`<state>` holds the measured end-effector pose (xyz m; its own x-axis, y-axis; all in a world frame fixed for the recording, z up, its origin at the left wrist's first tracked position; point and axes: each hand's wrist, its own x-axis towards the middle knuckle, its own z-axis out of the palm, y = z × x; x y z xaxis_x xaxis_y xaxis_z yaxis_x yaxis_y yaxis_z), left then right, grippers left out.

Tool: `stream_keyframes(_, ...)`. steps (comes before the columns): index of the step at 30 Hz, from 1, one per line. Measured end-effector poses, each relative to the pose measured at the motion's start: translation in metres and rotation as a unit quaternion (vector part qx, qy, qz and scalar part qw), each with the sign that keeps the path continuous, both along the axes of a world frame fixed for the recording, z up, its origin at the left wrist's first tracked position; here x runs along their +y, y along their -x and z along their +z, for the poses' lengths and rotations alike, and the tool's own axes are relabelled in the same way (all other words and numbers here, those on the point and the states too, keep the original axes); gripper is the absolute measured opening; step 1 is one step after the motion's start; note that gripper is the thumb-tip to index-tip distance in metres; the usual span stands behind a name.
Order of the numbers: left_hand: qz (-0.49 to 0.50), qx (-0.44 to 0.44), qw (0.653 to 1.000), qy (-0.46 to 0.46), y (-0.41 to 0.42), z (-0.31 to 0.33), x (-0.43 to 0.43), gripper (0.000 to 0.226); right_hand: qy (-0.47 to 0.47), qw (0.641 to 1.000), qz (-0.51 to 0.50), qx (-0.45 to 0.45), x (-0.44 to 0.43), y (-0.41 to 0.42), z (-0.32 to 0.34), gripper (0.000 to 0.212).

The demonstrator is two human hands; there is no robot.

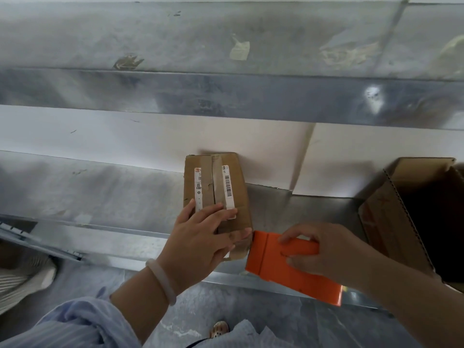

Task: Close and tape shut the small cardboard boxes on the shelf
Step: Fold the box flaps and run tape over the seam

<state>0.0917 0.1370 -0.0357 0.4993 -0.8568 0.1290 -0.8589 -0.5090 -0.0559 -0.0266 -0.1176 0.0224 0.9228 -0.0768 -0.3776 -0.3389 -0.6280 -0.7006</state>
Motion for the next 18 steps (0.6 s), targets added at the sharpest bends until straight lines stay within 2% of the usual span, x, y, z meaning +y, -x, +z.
stream_keyframes(9,-0.01,0.004,1.0,-0.012,-0.0013,-0.0004,-0.0013,0.035,0.008,0.999,-0.001,0.039,-0.0008,0.0008,0.0014,0.026)
stream_keyframes(18,-0.011,0.018,1.0,-0.019,-0.0054,-0.0001,-0.0015,0.037,0.012,1.0,-0.009,0.02,-0.0035,0.0056,-0.0013,0.022)
